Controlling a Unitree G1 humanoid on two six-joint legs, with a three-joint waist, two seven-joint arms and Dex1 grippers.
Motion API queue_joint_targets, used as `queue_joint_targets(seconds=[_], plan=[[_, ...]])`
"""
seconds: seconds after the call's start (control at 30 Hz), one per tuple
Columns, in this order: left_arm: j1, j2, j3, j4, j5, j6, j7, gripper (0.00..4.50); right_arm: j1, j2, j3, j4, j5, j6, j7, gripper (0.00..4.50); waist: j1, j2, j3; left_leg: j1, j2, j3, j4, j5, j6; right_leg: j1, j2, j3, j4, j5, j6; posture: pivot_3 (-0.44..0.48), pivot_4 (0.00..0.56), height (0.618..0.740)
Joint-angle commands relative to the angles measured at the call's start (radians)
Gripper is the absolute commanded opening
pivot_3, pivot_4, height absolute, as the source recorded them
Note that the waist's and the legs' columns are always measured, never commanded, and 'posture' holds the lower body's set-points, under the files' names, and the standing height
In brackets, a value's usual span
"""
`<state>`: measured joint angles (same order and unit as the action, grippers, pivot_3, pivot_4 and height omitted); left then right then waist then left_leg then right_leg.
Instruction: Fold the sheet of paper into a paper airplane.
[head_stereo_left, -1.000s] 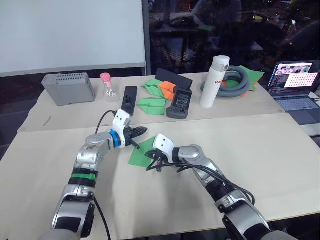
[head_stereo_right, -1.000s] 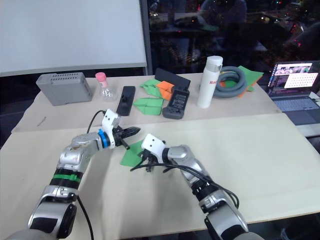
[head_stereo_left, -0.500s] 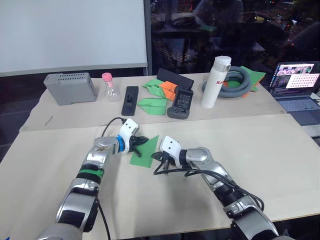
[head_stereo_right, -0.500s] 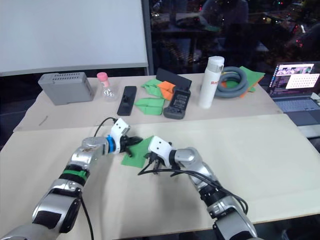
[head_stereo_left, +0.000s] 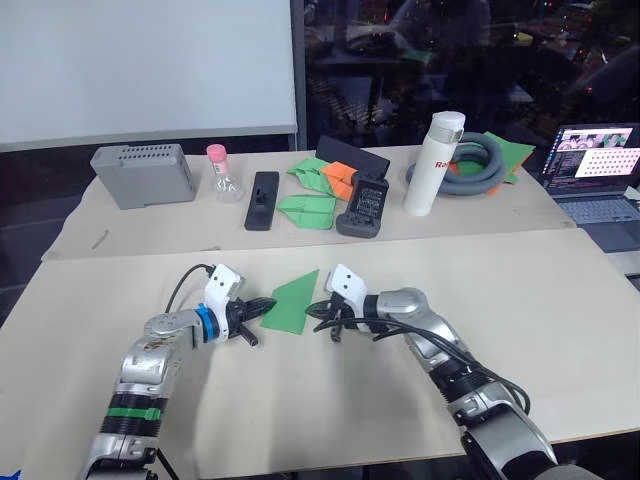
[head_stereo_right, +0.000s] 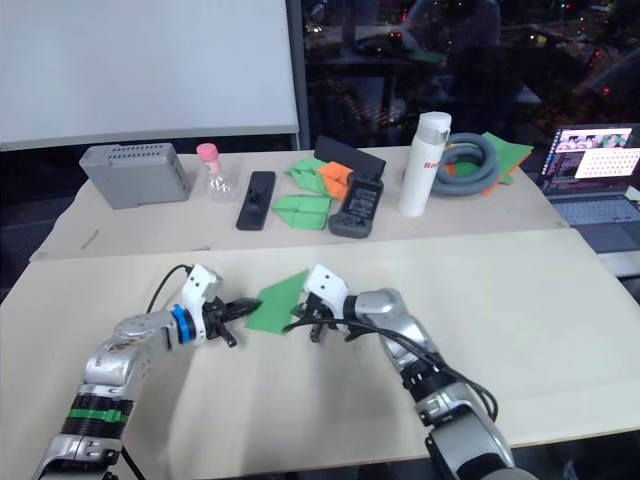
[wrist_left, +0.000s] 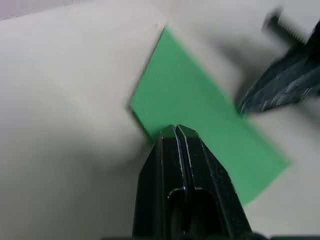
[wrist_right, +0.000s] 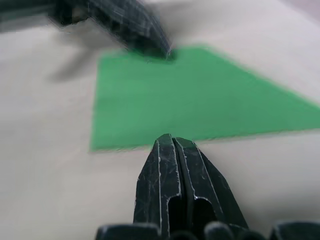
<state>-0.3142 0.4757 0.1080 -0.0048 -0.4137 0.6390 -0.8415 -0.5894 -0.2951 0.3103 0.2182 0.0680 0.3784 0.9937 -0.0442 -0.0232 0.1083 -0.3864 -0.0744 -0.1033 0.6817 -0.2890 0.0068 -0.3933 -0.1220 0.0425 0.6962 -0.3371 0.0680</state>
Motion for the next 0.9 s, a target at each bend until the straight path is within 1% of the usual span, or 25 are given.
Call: queue_joint_targets(seconds=[0.03, 0.13, 0.2, 0.33, 0.37, 0.43, 0.53, 0.57, 0.63, 0.7, 0.8, 0.83, 0.9], plan=[[-0.001, 0.053, 0.13, -0.146, -0.153, 0.138, 0.019, 0.0, -0.018, -0.083, -0.112, -0.252, 0.181, 0.189, 0.091, 0.04, -0.004, 0.0, 0.001, -0.003, 0.0, 0.0, 0.001, 0.0, 0.0, -0.002, 0.0, 0.0, 0.0, 0.0, 0.0, 0.0, 0.15, 0.74], [-0.007, 0.081, 0.206, -0.178, -0.251, 0.248, 0.052, 0.0, -0.017, -0.16, -0.133, -0.36, 0.236, 0.27, 0.118, 0.04, -0.007, 0.0, 0.001, -0.001, 0.0, 0.0, 0.0, 0.0, 0.001, -0.001, 0.0, -0.001, -0.003, 0.0, 0.0, 0.0, 0.15, 0.74], [-0.01, 0.103, 0.222, -0.19, -0.291, 0.312, 0.068, 0.0, -0.01, -0.2, -0.124, -0.397, 0.238, 0.283, 0.122, 0.04, -0.005, 0.0, 0.001, 0.0, 0.0, 0.0, -0.001, 0.0, 0.001, 0.0, 0.0, -0.001, -0.008, 0.0, 0.0, 0.0, 0.15, 0.74], [-0.027, 0.128, 0.221, -0.2, -0.355, 0.438, 0.117, 0.0, 0.035, -0.287, -0.062, -0.47, 0.189, 0.248, 0.13, 0.04, 0.002, 0.0, 0.001, 0.001, 0.0, 0.0, -0.002, 0.0, 0.001, 0.002, 0.0, 0.0, -0.011, 0.0, 0.0, 0.0, 0.15, 0.74], [-0.038, 0.127, 0.219, -0.194, -0.373, 0.47, 0.127, 0.53, 0.045, -0.294, -0.053, -0.479, 0.184, 0.244, 0.12, 0.0, 0.004, 0.0, 0.002, 0.0, 0.0, 0.0, -0.002, 0.0, 0.001, 0.002, 0.0, 0.0, -0.012, 0.0, 0.0, 0.0, 0.15, 0.74], [-0.07, 0.125, 0.213, -0.181, -0.404, 0.545, 0.157, 1.06, 0.06, -0.295, -0.042, -0.483, 0.171, 0.235, 0.092, 0.0, 0.006, -0.002, 0.003, 0.0, 0.0, 0.0, -0.001, 0.0, 0.001, 0.002, 0.0, 0.0, -0.012, 0.0, 0.0, 0.0, 0.15, 0.74], [-0.118, 0.122, 0.16, -0.18, -0.334, 0.551, 0.25, 2.13, 0.076, -0.293, -0.036, -0.481, 0.16, 0.223, 0.064, 0.0, 0.008, -0.003, 0.003, 0.0, 0.0, 0.0, -0.001, 0.0, 0.0, 0.003, 0.0, 0.0, -0.012, 0.0, 0.0, 0.0, 0.15, 0.74], [-0.146, 0.116, 0.156, -0.166, -0.345, 0.599, 0.273, 2.46, 0.08, -0.291, -0.035, -0.48, 0.153, 0.218, 0.05, 0.0, 0.008, -0.003, 0.003, 0.0, 0.0, 0.0, -0.001, 0.0, 0.0, 0.003, 0.0, 0.0, -0.013, 0.0, 0.0, 0.0, 0.15, 0.74], [-0.2, 0.095, 0.167, -0.134, -0.402, 0.694, 0.281, 2.46, 0.088, -0.288, -0.037, -0.482, 0.149, 0.217, 0.029, 0.0, 0.008, -0.003, 0.003, 0.0, 0.0, 0.0, -0.001, 0.0, 0.0, 0.003, 0.0, 0.0, -0.013, 0.0, 0.0, 0.0, 0.15, 0.74], [-0.263, 0.065, 0.178, -0.091, -0.426, 0.771, 0.301, 2.46, 0.096, -0.288, -0.04, -0.484, 0.143, 0.212, 0.011, 0.0, 0.008, -0.003, 0.003, 0.0, -0.001, 0.0, -0.001, 0.0, 0.0, 0.003, 0.0, 0.0, -0.011, 0.0, 0.0, 0.0, 0.15, 0.74], [-0.332, 0.057, 0.121, -0.026, -0.387, 0.826, 0.327, 2.46, 0.104, -0.295, -0.044, -0.49, 0.141, 0.21, -0.006, 0.0, 0.006, -0.004, 0.004, 0.0, -0.001, 0.0, 0.0, 0.0, 0.0, 0.003, 0.0, -0.001, -0.01, 0.0, 0.0, 0.0, 0.15, 0.74], [-0.354, 0.057, 0.075, -0.004, -0.349, 0.799, 0.337, 2.46, 0.107, -0.297, -0.048, -0.494, 0.141, 0.212, -0.014, 0.0, 0.006, -0.004, 0.004, 0.0, -0.001, 0.0, 0.0, 0.0, 0.0, 0.003, 0.0, 0.0, -0.01, 0.0, 0.0, 0.0, 0.15, 0.74], [-0.402, 0.027, 0.048, 0.058, -0.309, 0.795, 0.373, 2.46, 0.111, -0.299, -0.054, -0.502, 0.142, 0.222, -0.032, 0.0, 0.007, -0.004, 0.004, 0.0, -0.001, 0.0, 0.0, 0.0, 0.0, 0.003, 0.0, -0.001, -0.01, 0.0, 0.0, 0.0, 0.15, 0.74]])
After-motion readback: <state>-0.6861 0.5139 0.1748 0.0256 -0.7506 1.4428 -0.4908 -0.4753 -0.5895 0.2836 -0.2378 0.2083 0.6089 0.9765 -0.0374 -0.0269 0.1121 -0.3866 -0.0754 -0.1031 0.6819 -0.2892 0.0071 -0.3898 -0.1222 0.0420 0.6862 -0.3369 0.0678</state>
